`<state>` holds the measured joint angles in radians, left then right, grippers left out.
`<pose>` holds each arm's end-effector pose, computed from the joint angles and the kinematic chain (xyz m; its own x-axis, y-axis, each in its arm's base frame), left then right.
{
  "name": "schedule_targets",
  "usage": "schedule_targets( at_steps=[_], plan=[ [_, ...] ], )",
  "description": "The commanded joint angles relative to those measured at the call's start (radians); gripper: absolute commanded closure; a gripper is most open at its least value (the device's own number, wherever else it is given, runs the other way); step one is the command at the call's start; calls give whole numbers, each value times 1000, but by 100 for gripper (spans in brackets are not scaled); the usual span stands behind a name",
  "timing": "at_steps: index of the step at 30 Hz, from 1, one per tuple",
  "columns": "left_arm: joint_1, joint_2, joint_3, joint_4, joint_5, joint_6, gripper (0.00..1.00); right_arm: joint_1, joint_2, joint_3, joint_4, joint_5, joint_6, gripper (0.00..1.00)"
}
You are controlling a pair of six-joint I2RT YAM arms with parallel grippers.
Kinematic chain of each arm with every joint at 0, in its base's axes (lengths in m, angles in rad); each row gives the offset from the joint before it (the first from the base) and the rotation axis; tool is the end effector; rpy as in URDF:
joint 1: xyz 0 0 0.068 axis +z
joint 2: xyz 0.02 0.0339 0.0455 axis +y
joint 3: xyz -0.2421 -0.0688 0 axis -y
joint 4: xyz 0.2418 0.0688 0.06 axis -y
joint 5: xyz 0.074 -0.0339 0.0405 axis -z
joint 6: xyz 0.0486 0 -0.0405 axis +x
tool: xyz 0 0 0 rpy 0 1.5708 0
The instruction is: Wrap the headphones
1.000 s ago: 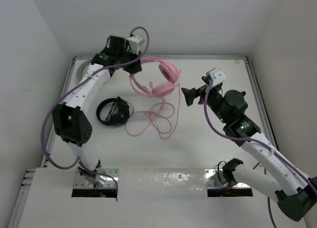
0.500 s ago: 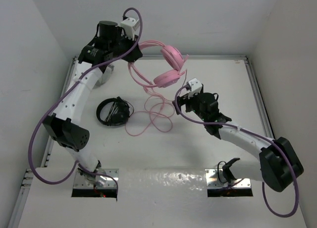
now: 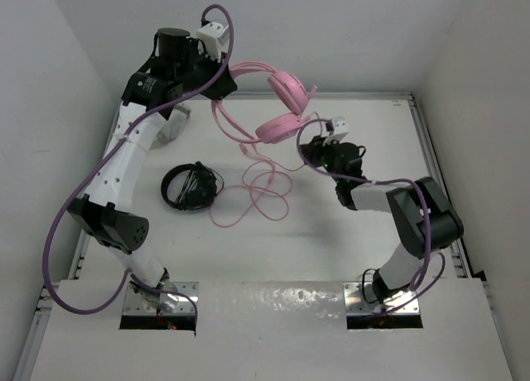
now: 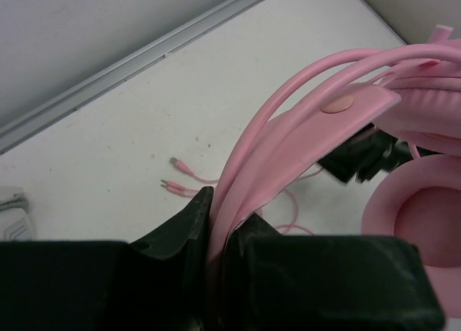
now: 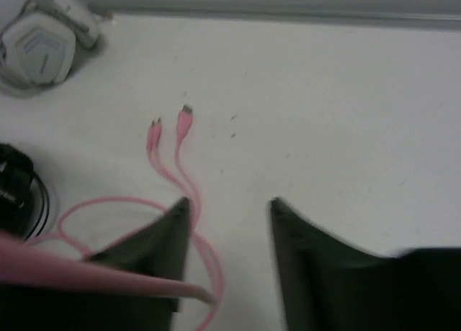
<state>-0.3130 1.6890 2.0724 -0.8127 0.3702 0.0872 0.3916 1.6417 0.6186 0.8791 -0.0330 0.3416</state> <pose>0.3360 -0.1272 0.4503 -0.3423 0.1961 -0.9189 0.6323 0.7715 -0.0708 0.3096 0.1296 0.1622 -0.2629 0.2537 -0.9309 -0.3434 0.8770 0.3360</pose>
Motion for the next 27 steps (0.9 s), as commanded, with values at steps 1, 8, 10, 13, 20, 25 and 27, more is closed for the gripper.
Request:
schedule_targets(
  at_steps=[1, 8, 10, 13, 20, 25, 27],
  plan=[
    [2, -63, -21, 53, 41, -11, 100, -123, 45, 66, 228, -59, 203, 68],
    [-1, -63, -121, 34, 38, 111, 100, -177, -125, 15, 253, -145, 107, 100],
    [-9, -60, -161, 26, 32, 169, 100, -178, -184, 30, 144, -140, 10, 100],
    [-20, -58, -201, 6, 55, 229, 100, -178, -240, 163, -41, -134, -107, 100],
    [-32, -91, -213, -31, 275, 237, 100, -180, -102, 411, -308, -159, -231, 100],
    [-40, -112, -228, -51, 352, 230, 100, -184, 3, 535, -357, -235, -193, 100],
    [-60, -118, -244, -48, 346, 232, 100, -184, 52, 592, -365, -300, -170, 100]
  ],
)
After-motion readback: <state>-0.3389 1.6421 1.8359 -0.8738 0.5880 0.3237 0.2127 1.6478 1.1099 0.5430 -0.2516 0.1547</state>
